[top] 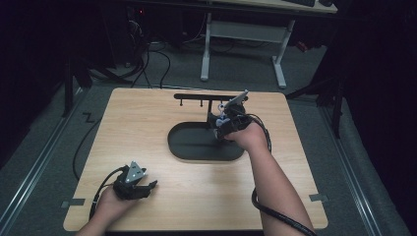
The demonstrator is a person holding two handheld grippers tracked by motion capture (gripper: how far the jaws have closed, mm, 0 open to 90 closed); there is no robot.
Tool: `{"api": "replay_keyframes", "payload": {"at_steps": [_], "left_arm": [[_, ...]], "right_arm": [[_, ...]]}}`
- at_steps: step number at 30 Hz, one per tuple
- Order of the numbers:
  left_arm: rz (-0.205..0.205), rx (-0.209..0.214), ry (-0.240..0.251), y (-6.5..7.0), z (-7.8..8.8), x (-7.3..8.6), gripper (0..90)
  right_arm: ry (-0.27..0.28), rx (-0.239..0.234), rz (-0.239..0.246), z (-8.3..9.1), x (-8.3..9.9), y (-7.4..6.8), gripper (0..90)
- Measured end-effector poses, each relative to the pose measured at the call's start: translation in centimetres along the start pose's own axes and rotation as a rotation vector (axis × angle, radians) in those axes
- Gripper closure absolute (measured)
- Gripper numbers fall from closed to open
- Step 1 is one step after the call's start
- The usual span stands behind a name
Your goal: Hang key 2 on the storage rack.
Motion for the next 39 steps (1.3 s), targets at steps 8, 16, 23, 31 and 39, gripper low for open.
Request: {"api": "replay_keyframes", "payload": {"at_steps": [8, 16, 23, 31, 39], "left_arm": [[-0.001, 0.0, 0.0, 0.1, -0.1, 0.0, 36.3], [0.0, 0.0, -0.001, 0.1, -0.2, -0.1, 36.3], [0.002, 0.002, 0.002, 0.2, -0.2, -0.1, 36.2], [0.001, 0.01, 0.005, 0.4, -0.2, -0.1, 36.0], [-0.012, 0.024, 0.023, 0.8, -0.1, -0.5, 35.9]], "right_arm": [[0.02, -0.017, -0.012, 0.3, 1.6, 0.2, 26.1], [0.035, -0.025, -0.011, 0.1, 3.8, 0.6, 25.5], [0.072, -0.025, -0.003, -0.5, 5.9, 1.2, 24.9], [0.212, -0.032, 0.012, -1.3, 8.7, 1.4, 23.0], [0.395, -0.017, 0.077, -2.3, 13.5, 1.0, 17.2]]}}
Point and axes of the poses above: each handheld gripper's, and its own axes: z roughly backward along the jaws, x roughly out of its underside, y roughly to its right, the point moved 7 cm from there along -z, roughly forward along the jaws, and after that the axes turned 11 degrees about y, right-handed, at the moved point
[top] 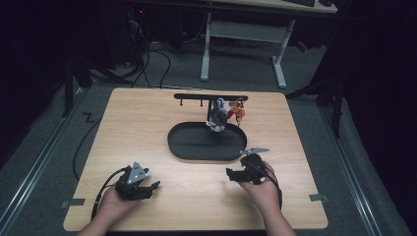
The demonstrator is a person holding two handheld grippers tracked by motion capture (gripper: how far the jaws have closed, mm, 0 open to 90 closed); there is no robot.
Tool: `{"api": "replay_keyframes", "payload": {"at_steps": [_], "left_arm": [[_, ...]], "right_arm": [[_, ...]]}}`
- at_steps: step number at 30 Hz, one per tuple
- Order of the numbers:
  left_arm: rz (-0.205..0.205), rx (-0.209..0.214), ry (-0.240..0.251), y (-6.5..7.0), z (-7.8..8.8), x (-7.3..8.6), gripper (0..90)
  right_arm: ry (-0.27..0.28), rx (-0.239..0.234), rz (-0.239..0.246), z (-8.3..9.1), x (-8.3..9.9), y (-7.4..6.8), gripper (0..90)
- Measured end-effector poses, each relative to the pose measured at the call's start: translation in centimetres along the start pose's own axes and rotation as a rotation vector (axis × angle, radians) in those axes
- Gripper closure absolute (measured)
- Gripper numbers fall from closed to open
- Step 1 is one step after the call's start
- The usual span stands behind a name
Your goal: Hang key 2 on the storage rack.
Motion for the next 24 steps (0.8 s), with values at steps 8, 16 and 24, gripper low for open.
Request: {"api": "replay_keyframes", "payload": {"at_steps": [8, 16, 24], "left_arm": [[0.038, 0.028, 0.048, 0.6, 0.6, -0.6, 35.8], [0.053, 0.047, 0.081, 1.6, 1.0, -1.2, 35.5], [0.038, 0.051, 0.073, 1.8, 1.1, -1.0, 34.2]], "right_arm": [[0.172, 0.02, 0.01, 1.6, 4.6, 0.0, 15.2], [0.22, 0.018, -0.061, 3.1, 5.8, 0.6, 15.5], [0.228, 0.034, -0.066, 2.8, 5.6, 1.1, 15.6]]}}
Point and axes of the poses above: each handheld gripper's, and its own axes: z roughly backward along the jaws, x roughly out of its underside, y roughly to its right, the point moved 7 cm from there along -z, roughly forward along the jaws, and after that the axes turned 11 degrees about y, right-handed, at the moved point
